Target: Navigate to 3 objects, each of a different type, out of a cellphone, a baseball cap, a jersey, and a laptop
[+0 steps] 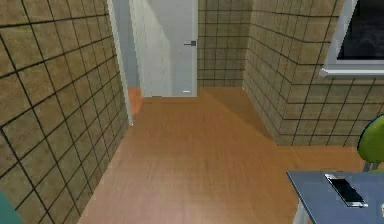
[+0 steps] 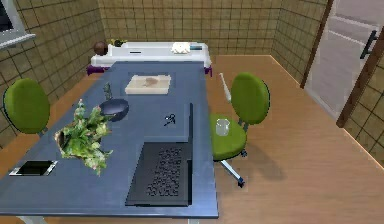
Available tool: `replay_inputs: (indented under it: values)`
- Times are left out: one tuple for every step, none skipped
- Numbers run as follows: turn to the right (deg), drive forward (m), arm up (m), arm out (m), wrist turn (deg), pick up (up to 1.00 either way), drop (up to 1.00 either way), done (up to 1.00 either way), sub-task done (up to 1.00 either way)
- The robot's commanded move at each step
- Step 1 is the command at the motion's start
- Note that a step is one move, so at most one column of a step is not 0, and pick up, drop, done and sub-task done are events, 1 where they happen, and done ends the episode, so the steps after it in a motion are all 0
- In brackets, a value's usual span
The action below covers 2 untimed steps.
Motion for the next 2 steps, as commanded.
replay_inputs:
  values:
    - [-6.0, 0.00, 0.00, 0.00, 0.0, 0.00, 0.00, 0.00, 0.00]
    - [0.0, 1.00, 0.00, 0.00, 0.0, 0.00, 0.00, 0.00, 0.00]
